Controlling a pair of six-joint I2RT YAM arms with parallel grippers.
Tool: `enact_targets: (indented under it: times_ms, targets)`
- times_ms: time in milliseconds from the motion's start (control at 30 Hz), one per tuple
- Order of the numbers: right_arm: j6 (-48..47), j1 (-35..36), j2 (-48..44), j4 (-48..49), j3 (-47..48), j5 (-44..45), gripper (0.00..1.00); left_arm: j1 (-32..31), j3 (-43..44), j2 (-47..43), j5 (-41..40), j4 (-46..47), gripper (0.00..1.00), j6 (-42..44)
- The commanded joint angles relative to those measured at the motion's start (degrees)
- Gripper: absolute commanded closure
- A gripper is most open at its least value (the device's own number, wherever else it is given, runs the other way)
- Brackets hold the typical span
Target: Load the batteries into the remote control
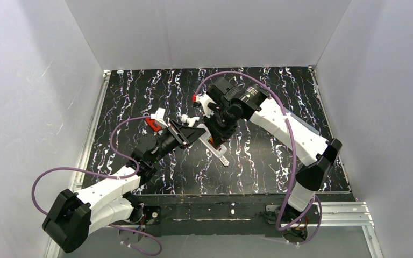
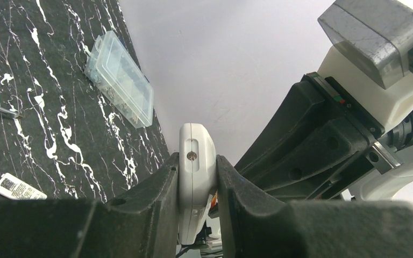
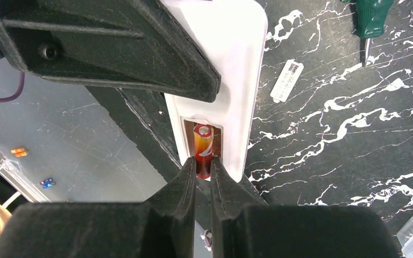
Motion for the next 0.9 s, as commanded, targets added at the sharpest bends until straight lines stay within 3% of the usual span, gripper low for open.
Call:
enact_targets:
  times_ms: [0, 867]
  targets:
    - [0.4, -0.3, -2.3, -0.6, 1.5, -0.6, 0.89, 0.0, 0.9, -1.7, 2.3, 4.2, 1.0, 1.5]
    - [1.2, -0.1, -3.0, -2.5, -3.2, -6.0, 0.88, 0.0, 1.4, -1.9, 1.2, 4.1, 1.0, 1.3]
